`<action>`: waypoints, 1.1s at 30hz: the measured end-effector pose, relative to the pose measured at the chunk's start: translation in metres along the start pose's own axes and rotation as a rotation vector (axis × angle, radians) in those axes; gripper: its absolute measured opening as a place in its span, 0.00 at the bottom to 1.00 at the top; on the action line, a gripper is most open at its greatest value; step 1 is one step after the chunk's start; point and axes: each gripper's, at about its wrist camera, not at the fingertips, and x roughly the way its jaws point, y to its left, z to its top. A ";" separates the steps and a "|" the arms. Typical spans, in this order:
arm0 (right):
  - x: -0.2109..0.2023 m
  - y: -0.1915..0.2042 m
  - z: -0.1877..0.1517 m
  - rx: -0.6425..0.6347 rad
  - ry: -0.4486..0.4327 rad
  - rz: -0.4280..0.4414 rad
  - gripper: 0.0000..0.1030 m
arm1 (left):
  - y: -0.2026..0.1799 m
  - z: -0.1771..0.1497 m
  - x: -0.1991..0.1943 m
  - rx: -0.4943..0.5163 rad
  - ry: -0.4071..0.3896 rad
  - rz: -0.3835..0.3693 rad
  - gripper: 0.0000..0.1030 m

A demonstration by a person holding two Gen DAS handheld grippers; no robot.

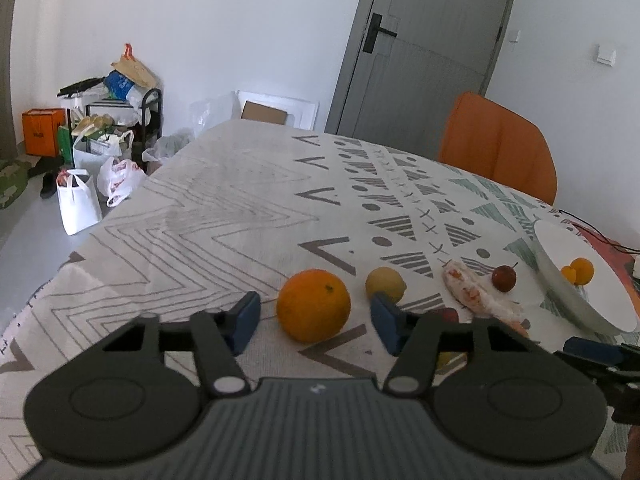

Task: Organize fruits
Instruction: 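Grasp the orange with the left gripper while the right gripper grasps the peeled mandarin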

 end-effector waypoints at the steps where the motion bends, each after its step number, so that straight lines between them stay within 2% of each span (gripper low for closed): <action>1: 0.001 0.000 0.000 -0.001 0.001 0.002 0.72 | 0.001 0.000 0.002 -0.003 0.007 0.002 0.38; 13: 0.013 -0.002 0.001 0.009 0.014 0.006 0.54 | -0.001 -0.005 -0.010 0.004 0.011 -0.016 0.37; 16: 0.015 -0.001 0.001 0.009 0.011 0.010 0.43 | 0.000 -0.005 -0.014 -0.001 0.008 -0.021 0.37; 20: 0.020 0.003 0.004 0.001 0.011 0.009 0.41 | 0.000 -0.004 -0.016 -0.010 0.005 -0.029 0.37; 22: 0.024 0.006 0.005 -0.007 0.015 0.012 0.36 | 0.000 -0.004 -0.017 -0.010 0.009 -0.031 0.37; 24: 0.025 0.008 0.004 -0.016 0.021 0.020 0.26 | -0.001 -0.003 -0.019 -0.008 0.008 -0.033 0.37; 27: 0.021 0.011 0.003 -0.033 0.035 0.008 0.19 | -0.002 -0.002 -0.026 -0.004 0.001 -0.040 0.37; 33: 0.006 0.014 -0.003 -0.047 0.057 0.009 0.16 | -0.008 -0.005 -0.036 0.001 -0.011 -0.048 0.37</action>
